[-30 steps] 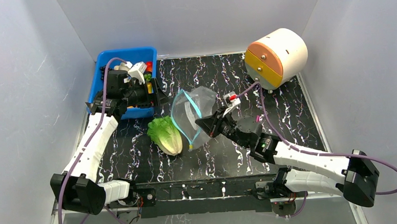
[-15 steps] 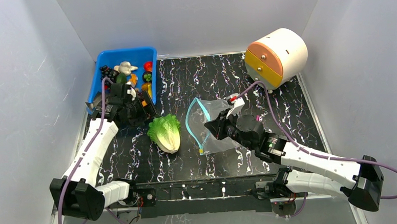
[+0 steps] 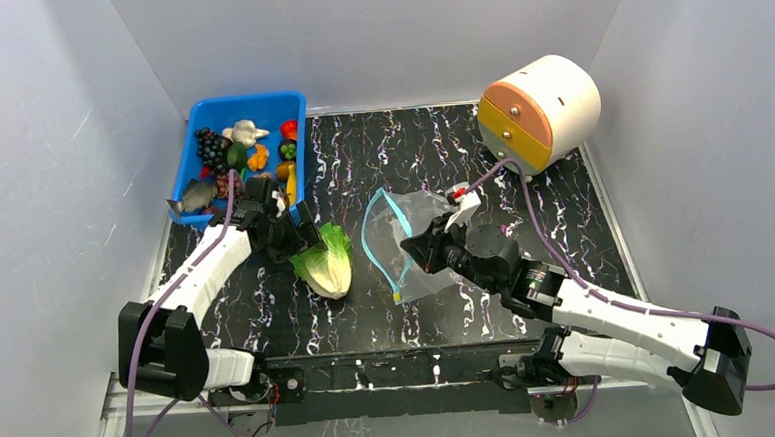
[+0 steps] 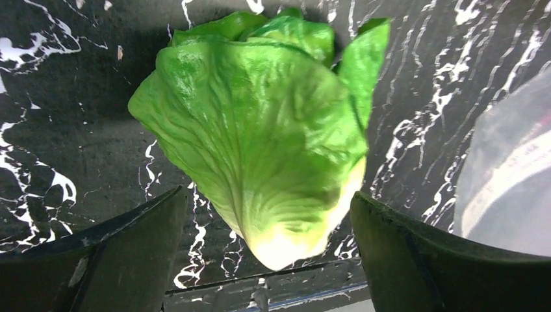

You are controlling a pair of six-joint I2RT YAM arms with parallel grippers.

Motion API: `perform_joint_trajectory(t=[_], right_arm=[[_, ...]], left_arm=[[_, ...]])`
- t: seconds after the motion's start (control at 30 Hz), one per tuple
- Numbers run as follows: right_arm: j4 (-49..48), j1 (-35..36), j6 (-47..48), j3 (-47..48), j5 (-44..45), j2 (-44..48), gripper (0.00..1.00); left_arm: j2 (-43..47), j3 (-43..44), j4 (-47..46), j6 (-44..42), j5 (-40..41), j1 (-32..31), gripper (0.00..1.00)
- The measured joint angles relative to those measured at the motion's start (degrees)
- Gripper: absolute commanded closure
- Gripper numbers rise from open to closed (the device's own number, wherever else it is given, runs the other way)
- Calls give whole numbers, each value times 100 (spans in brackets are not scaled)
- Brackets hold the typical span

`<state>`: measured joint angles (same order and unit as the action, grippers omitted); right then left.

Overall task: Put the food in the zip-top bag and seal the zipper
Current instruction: Pick up the fake vegetable at the center of the board, then place the fake vegetable in the zipper food storage bag.

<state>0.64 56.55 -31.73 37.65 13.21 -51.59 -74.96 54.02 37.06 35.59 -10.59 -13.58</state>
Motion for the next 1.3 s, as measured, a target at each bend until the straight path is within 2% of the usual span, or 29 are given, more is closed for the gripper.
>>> perform_joint_trajectory(t=[0.2, 0.47, 0.63, 0.77, 0.93, 1.13, 1.3], right_arm=[[-37, 0, -17, -31, -57, 2, 100], [-122, 0, -173, -190, -149, -66, 100], [-129, 0, -313, -190, -177, -201, 100], [-129, 0, -527, -190, -146, -227, 100], [-63, 0, -1305, -190, 98, -348, 100], [-9, 0, -2199, -190, 308, -472, 100], [-358, 0, -2990, -190, 343, -546, 100]], left_arm=[[-243, -426, -422, 116, -66, -118, 8], [-299, -743, -1051, 341, -144, -186, 38], [-92, -949, -1207, 407, -127, -201, 46], [332, -984, -1209, 413, -76, -208, 49], [1071, -905, -1108, 455, -17, -232, 50], [1818, -361, -1176, 494, 31, -238, 51], [2400, 46, -1694, 490, -76, -238, 51]])
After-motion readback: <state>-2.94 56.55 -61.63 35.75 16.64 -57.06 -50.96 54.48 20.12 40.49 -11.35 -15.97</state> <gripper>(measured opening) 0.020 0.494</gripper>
